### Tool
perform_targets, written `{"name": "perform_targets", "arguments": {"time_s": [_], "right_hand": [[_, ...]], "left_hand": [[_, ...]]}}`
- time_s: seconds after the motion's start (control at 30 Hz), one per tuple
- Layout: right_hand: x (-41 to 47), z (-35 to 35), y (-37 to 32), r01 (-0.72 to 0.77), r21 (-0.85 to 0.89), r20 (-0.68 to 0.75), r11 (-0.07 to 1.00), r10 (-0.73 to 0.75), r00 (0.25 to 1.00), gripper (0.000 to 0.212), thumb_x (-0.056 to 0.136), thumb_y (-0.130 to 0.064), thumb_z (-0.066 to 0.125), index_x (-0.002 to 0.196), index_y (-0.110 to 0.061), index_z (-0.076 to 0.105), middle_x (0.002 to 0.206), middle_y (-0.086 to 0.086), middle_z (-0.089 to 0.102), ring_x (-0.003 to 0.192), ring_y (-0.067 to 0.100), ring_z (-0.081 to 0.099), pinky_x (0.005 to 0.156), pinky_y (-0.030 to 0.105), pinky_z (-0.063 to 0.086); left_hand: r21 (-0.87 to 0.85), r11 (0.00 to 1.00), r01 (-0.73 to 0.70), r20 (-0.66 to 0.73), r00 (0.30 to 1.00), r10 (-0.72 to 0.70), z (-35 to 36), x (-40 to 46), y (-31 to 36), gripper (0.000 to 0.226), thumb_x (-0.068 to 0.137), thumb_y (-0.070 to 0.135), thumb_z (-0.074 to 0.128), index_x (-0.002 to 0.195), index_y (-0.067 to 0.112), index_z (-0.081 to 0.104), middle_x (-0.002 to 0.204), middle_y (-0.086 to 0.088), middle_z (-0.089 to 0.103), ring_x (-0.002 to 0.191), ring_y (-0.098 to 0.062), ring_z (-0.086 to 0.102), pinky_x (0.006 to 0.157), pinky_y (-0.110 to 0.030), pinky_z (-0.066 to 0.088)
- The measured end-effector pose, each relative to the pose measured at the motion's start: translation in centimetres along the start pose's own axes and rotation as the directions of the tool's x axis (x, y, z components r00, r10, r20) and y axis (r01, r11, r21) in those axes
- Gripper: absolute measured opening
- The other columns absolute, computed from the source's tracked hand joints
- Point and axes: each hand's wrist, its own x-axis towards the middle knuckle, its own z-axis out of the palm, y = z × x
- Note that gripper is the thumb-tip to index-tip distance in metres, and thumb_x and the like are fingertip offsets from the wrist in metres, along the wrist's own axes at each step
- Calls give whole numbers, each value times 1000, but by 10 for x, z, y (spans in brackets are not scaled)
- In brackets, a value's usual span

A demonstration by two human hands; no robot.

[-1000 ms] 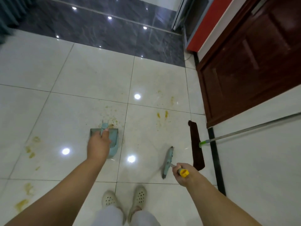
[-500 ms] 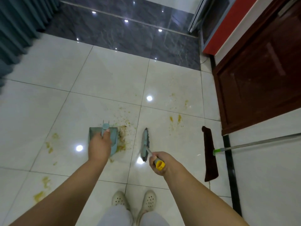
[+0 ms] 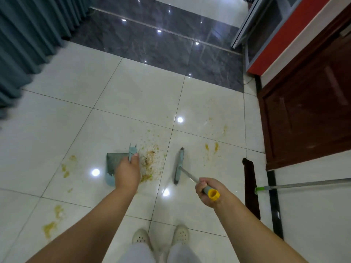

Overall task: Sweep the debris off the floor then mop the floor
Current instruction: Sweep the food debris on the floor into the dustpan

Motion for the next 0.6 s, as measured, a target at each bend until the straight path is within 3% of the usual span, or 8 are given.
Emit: {"name": "perform_targets", "arguments": {"time_s": [0.1, 0.23, 0.3, 0.4, 0.47, 0.53, 0.6], "right_hand": [[0, 0, -22, 31, 13, -26, 999, -31, 999, 14, 101, -5, 35, 87, -4, 40, 52, 4, 36, 21, 9, 37, 26, 10, 34], [10, 6, -54, 72, 29, -70, 997, -70, 995, 16, 103, -6, 34, 88, -3, 39, 56, 10, 38, 18, 11, 35, 24, 11, 33], [19, 13, -69, 89, 14, -83, 996, -87, 993, 8, 103, -7, 33, 102, -3, 40, 68, 10, 37, 18, 11, 35, 24, 11, 33], [36, 34, -90, 94, -67, -79, 993, -99, 992, 12, 104, -7, 32, 115, -6, 36, 72, 8, 36, 18, 10, 34, 25, 10, 33], [42, 51, -102, 58, -144, -55, 988, -66, 996, 10, 102, -5, 31, 107, -2, 40, 69, 6, 36, 18, 11, 33, 25, 9, 32], [47, 66, -112, 6, -247, -47, 969, -18, 999, 17, 99, -2, 31, 88, -1, 44, 63, 6, 39, 17, 12, 33, 25, 8, 30], [50, 82, -119, -31, -330, -43, 943, 18, 999, 22, 97, 0, 32, 78, -2, 43, 46, 8, 42, 17, 12, 34, 24, 8, 29]], "left_hand": [[3, 1000, -2, -2, 1000, 2, 1, 5, 1, 43, 99, 36, 39, 101, -2, 57, 98, -23, 65, 93, -35, 61, 77, -34, 46], [7, 1000, -4, -7, 1000, 4, 2, 16, 6, 43, 99, 36, 39, 92, -3, 56, 88, -20, 62, 86, -35, 61, 74, -36, 47], [0, 1000, 9, -11, 1000, -9, 4, 21, 11, 41, 99, 36, 39, 90, 0, 54, 84, -17, 58, 81, -33, 58, 68, -33, 42], [-24, 999, 44, -36, 998, -45, 12, 29, 22, 40, 99, 36, 39, 95, 0, 55, 84, -14, 56, 75, -27, 53, 65, -30, 40], [-45, 997, 60, -59, 996, -62, 20, 33, 32, 37, 99, 35, 39, 95, 2, 55, 83, -13, 56, 74, -26, 52, 60, -29, 38], [-53, 996, 68, -82, 994, -72, 30, 37, 43, 34, 99, 35, 39, 92, 4, 53, 83, -13, 57, 73, -26, 53, 57, -28, 36], [-64, 995, 81, -110, 990, -87, 40, 43, 54, 35, 99, 35, 39, 90, 4, 53, 82, -12, 57, 73, -26, 53, 60, -29, 38]]}}
